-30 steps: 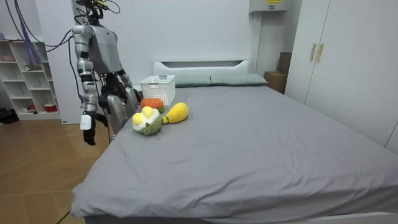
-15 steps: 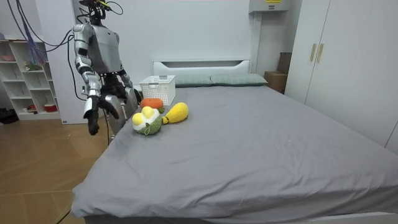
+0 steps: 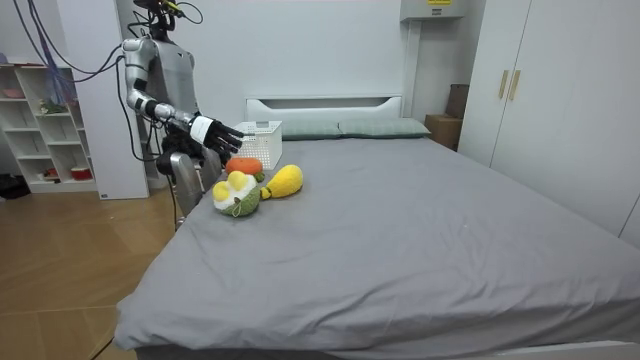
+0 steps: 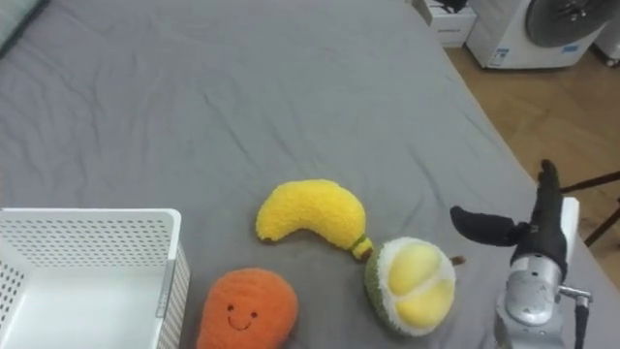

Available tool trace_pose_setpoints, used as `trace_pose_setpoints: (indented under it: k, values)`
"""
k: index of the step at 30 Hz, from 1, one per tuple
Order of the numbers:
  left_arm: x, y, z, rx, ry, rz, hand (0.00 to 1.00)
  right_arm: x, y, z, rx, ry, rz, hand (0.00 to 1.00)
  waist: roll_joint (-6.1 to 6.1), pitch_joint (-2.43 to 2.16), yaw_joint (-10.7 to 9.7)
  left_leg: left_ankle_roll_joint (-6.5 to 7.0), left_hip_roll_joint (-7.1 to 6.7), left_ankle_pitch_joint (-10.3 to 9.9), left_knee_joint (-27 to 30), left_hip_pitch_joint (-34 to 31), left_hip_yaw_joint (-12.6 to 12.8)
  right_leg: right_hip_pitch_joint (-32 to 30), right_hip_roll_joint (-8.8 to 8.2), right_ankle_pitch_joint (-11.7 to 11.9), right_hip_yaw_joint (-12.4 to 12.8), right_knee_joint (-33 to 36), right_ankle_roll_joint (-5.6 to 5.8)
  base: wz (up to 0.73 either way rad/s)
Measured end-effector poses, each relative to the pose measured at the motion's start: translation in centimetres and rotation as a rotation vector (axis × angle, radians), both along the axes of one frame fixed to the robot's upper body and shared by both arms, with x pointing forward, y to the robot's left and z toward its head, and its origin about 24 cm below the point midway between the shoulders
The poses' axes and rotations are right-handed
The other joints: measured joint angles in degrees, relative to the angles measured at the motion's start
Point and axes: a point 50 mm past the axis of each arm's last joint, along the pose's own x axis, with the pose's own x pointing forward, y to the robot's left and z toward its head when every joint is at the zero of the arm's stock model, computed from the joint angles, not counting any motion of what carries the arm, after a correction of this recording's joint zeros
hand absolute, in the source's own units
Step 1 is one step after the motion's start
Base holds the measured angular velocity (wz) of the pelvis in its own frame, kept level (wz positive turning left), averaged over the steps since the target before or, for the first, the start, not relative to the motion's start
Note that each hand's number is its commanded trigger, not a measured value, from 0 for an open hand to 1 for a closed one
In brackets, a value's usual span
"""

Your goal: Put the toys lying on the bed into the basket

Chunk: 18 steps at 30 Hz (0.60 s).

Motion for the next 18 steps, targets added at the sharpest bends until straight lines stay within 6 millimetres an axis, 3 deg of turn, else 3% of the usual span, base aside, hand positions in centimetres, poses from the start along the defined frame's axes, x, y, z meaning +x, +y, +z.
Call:
trace_pose_setpoints:
  k: [6,18]
  values:
    - [-0.1,-0.1,0.0,-0.001,0.004,-0.009,0.00,-0.3,1.0,-0.7,-0.093,0.057,0.049,0.00,0.06,-0.12,0.3,0.01,-0.06,0.0,0.2,0.3,-0.1,0.3,-0.05,0.0,0.0,0.0,0.01,0.00]
    - [0.0,0.0,0.1,-0.001,0.000,-0.011,0.00,-2.0,3.0,-4.8,-0.097,0.330,0.248,0.00,0.23,-0.12,0.4,0.02,-0.04,0.0,0.3,0.2,-0.2,0.8,-0.11,0.0,-0.3,-0.1,0.00,0.00]
